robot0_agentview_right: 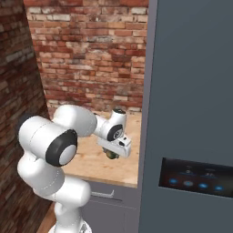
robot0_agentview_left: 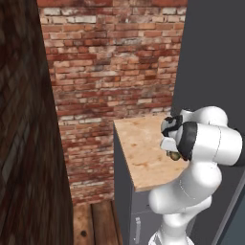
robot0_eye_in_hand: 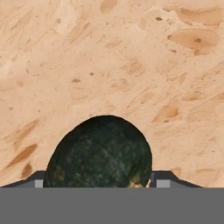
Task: Place the squash in the correct fridge rack based on whether it is a fruit or vegetable. Finally, close the fridge door.
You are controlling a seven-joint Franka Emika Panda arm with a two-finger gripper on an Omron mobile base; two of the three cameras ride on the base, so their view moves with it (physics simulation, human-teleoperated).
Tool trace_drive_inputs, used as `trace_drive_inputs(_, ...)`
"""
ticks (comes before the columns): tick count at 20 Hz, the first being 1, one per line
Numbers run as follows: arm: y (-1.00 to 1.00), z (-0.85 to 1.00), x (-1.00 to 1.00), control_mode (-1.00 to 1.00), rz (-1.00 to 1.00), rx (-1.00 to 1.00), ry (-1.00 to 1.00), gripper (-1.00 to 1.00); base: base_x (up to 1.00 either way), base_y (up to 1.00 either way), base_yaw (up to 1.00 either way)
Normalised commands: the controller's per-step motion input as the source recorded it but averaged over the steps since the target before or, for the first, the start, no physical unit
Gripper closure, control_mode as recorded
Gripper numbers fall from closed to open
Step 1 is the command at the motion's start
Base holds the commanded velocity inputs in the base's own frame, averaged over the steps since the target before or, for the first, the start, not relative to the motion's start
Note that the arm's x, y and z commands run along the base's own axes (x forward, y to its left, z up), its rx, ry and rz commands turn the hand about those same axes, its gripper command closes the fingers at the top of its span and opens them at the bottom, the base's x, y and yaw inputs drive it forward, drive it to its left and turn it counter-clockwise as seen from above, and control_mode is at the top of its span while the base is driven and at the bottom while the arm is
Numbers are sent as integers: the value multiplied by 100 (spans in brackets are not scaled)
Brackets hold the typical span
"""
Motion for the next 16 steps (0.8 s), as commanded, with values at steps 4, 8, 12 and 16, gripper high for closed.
trace_drive_inputs(4,10,31,-10,-100,-5,0,0,100,0,0,0)
trace_drive_inputs(8,16,100,-49,-100,-8,-12,0,100,0,0,0)
trace_drive_inputs(12,38,100,-73,-100,-6,-16,-3,100,0,0,0)
trace_drive_inputs(16,55,100,-81,-100,-3,-11,0,100,0,0,0)
